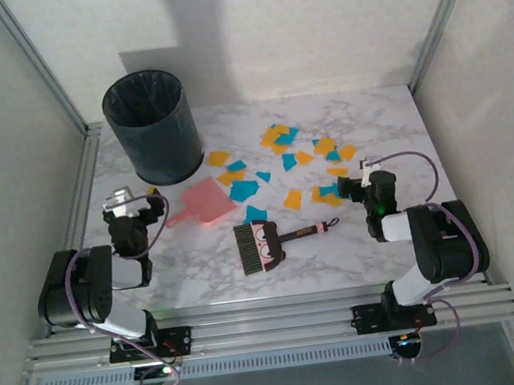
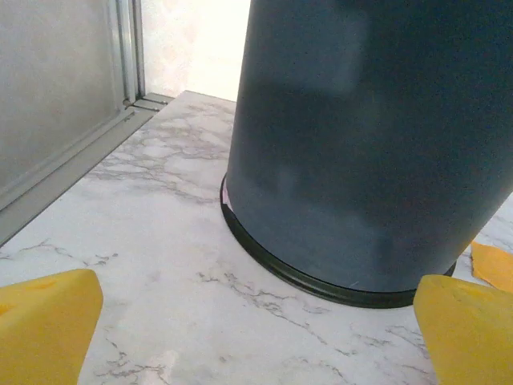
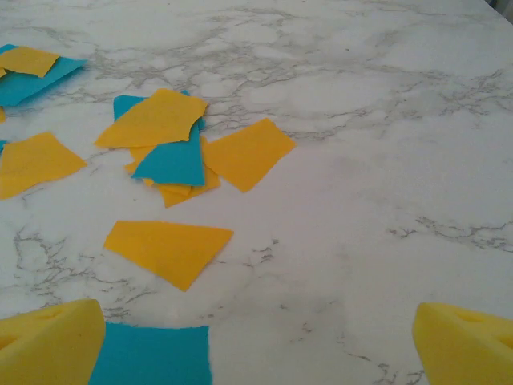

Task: Sweep away the paper scraps from the table

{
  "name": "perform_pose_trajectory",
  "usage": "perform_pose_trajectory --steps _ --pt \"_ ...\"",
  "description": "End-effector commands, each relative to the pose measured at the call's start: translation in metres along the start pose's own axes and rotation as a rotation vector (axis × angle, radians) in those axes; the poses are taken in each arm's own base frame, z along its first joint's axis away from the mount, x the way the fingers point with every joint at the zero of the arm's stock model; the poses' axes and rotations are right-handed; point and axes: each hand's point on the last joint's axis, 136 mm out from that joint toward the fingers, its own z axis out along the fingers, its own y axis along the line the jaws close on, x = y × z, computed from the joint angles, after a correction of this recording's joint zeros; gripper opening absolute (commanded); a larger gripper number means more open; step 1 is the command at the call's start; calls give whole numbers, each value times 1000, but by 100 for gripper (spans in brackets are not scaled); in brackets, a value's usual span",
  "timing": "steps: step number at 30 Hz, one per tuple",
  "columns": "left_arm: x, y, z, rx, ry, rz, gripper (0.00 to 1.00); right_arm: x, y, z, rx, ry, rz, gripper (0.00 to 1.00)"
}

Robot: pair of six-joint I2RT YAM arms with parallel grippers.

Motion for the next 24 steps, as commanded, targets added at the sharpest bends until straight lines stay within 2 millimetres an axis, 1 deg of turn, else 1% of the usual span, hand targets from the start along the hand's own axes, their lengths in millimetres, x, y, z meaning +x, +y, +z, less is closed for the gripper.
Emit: perform_pose_trajectory --steps 1,19,22,24 --pt "-2 -1 2 -10 -11 14 99 -11 0 2 -3 -28 9 99" --pt "-2 -1 2 -7 -9 13 99 -11 0 2 -4 -27 9 99" --pt "-2 -1 1 -7 -12 13 100 -10 0 2 -4 -27 9 99" --pt "-6 -1 1 -12 -15 10 99 -13 0 1 -8 -27 7 99"
